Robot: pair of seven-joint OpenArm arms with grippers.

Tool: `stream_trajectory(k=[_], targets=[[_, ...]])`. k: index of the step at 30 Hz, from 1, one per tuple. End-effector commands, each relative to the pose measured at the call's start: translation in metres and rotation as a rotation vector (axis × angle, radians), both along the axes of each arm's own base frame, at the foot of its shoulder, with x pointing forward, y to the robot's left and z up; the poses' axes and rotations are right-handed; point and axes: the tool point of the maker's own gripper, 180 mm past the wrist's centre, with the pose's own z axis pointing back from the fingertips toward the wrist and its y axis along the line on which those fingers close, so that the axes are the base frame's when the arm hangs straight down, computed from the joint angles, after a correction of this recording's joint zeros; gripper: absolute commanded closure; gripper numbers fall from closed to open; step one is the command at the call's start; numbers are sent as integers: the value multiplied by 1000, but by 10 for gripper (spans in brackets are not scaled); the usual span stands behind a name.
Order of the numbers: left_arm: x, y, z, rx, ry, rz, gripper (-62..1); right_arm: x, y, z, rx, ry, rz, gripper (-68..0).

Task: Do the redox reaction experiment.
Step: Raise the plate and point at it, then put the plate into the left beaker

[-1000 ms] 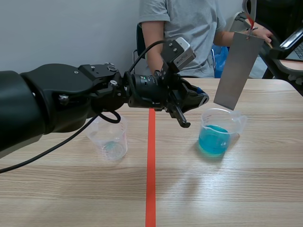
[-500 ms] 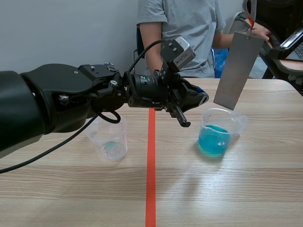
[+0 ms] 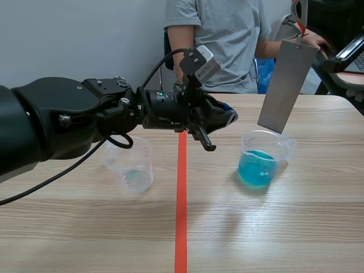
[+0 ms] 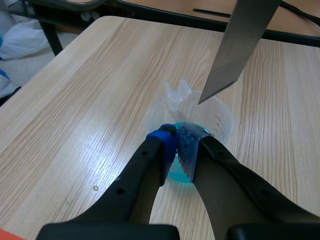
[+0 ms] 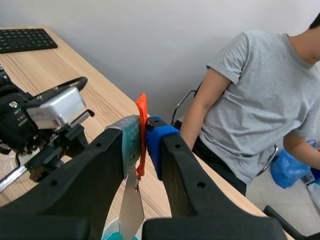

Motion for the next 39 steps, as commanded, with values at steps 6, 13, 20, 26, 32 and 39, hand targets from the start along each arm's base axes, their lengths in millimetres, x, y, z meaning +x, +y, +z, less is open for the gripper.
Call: stream_trajectory(k=[6,13,20,26,32,39], targets=[[18,79,20,-64,8,144,-51,-1,0,12,7,-39,16,-15],[-5,184,13,-24,-19,296,-51,-1,0,12,7,-38,16,-15],[-36,281,-2,110,-17,516,-51,-1,0,12,4,-36,15,-15],[-78,346,-36,261,50,687,-51,-1,0,11,-1,-31,13,-15],[-133,389,-71,357,171,831,-51,0,0,12,-2,-34,12,-15],[-198,419,-93,373,301,986,-51,0,0,13,0,-37,14,-15]])
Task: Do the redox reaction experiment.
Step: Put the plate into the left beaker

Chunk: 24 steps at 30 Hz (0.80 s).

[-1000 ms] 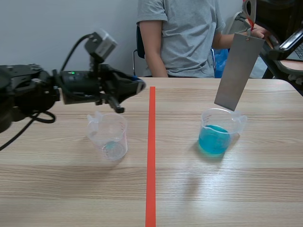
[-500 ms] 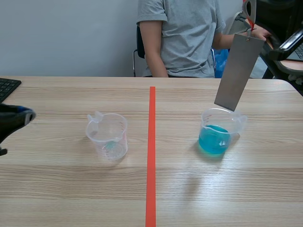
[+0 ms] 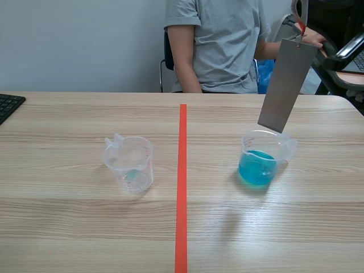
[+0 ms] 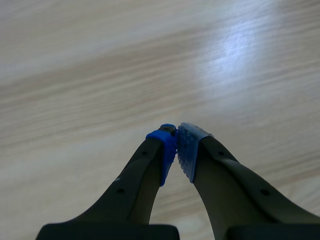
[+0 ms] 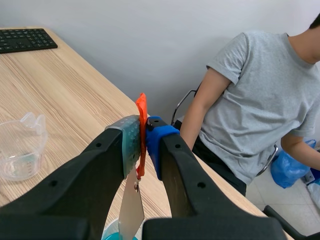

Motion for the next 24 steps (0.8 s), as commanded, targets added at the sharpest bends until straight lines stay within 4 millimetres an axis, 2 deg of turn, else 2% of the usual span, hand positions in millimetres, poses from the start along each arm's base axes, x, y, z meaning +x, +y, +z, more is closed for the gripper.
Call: stream_trajectory(k=[1,7,11,24], targets=[[-9,-4,-2,-27,-6,26,-51,0,1,14,4,-41,16,-15],[-60,-10,-23,-69,87,110,-51,3,11,18,-10,-42,45,-15],[-81,-16,-31,-92,124,147,-51,3,25,23,-9,-59,87,-15],[-86,-21,-34,-113,128,171,-51,-2,91,40,16,-100,268,-15]])
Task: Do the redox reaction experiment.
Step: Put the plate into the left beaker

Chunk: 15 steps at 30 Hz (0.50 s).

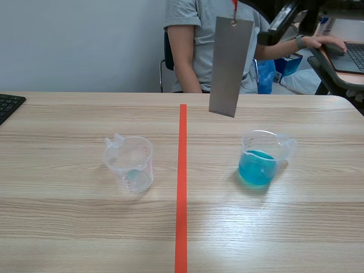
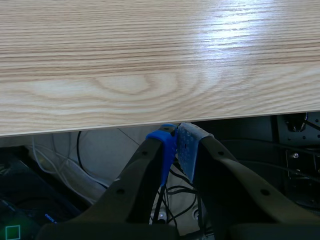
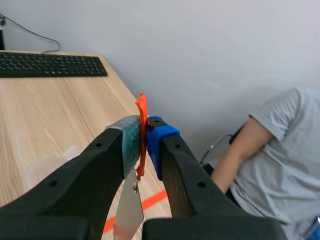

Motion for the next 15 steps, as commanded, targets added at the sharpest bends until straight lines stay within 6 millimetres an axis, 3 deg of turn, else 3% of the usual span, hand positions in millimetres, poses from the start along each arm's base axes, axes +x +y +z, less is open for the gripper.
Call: stream_trajectory(k=[1,15], targets=[[5,-3,2,-9,-18,-5,-51,0,7,16,35,-33,14,-15],[4,-3,2,-9,-14,-5,-51,-7,82,27,79,-47,143,-15]])
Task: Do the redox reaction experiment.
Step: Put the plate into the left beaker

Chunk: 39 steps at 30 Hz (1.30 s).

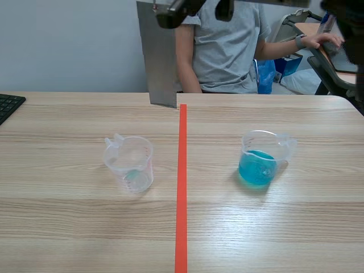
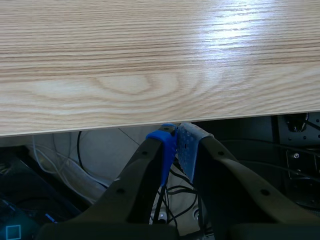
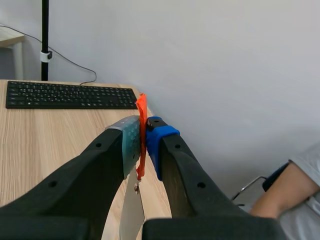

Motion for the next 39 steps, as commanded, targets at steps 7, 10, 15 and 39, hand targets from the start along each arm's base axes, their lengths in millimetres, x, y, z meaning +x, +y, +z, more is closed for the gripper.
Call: stream_trajectory(k=[7,10,15,39], targets=[[4,-3,2,-9,-15,-5,-51,5,33,4,27,11,59,-15],[4,-3,2,-9,-15,-5,-51,6,43,-2,17,26,71,-15],[4,-3,2,-9,-15,-4,-51,9,55,-13,5,55,90,-15],[4,-3,2,-9,-15,-4,-51,28,73,-80,-12,162,112,-15]])
